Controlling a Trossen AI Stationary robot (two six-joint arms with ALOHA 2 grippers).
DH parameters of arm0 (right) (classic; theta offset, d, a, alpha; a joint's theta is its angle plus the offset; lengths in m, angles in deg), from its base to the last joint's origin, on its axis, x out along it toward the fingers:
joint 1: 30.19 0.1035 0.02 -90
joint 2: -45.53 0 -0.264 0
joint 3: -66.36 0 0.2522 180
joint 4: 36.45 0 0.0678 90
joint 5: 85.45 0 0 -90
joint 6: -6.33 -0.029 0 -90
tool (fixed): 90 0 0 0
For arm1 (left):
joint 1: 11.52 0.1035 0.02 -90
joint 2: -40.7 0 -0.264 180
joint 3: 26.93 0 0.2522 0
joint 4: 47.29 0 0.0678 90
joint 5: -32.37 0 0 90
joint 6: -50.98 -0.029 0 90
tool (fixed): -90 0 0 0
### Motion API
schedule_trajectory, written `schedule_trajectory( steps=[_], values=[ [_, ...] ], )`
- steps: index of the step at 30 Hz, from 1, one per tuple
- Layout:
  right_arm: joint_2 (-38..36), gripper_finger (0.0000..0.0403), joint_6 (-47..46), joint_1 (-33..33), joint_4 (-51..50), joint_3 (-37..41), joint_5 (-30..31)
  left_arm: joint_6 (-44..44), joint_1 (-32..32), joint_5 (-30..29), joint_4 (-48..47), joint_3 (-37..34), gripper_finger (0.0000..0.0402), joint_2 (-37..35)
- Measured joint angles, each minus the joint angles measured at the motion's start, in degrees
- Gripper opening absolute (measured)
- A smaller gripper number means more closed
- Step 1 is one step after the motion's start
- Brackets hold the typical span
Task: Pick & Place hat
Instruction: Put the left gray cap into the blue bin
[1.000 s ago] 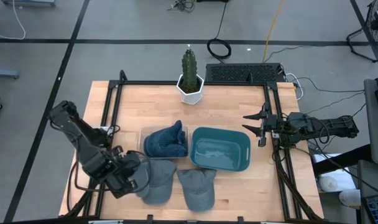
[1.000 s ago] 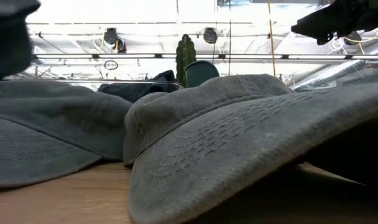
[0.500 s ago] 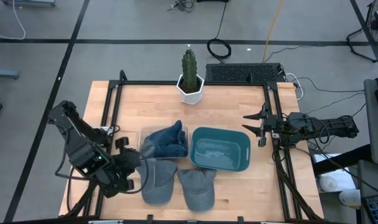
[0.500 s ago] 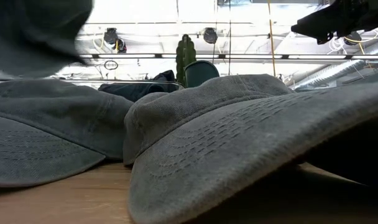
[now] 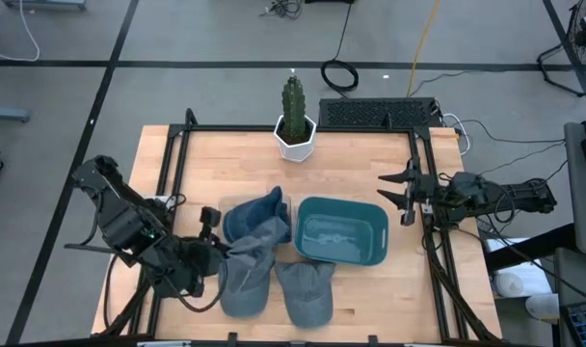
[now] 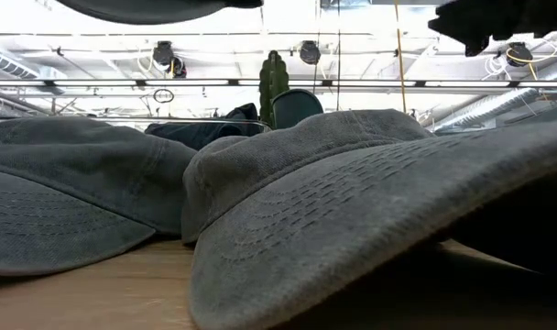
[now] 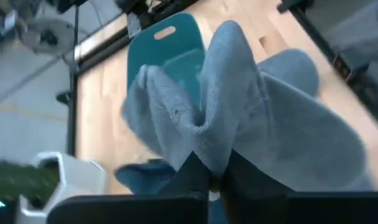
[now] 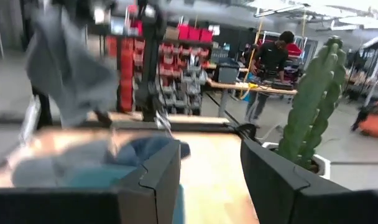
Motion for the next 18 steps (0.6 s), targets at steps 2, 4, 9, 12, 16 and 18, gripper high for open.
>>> schedule_trajectory(
  steps=[2,4,9,12,16,18],
  values=[
    [0.18,0.0155,-3.74,-0.03,2.89,0.00,1.18,-4.64,0.45,0.11,0.26,0.31,0.0011,0.00],
    [0.35,0.0155,-6.06,-0.03,4.42,0.00,1.49,-8.53,1.22,0.11,0.91,0.40,0.0011,0.00],
    [4.97,0.0155,2.00,-0.03,11.87,0.00,1.02,-15.74,3.28,0.18,0.79,0.40,0.0011,-0.38],
    [13.77,0.0155,9.14,0.00,23.16,0.00,-2.57,-18.20,5.57,0.18,0.66,0.40,0.0011,-0.40],
    [28.44,0.0155,15.38,-0.05,31.06,-3.73,-3.16,-19.49,8.96,0.31,0.66,0.40,0.0012,-0.37],
    [35.50,0.0155,17.49,-0.14,25.78,-9.05,-3.16,-19.95,11.03,2.20,0.66,0.40,0.0012,-0.37]
  ],
)
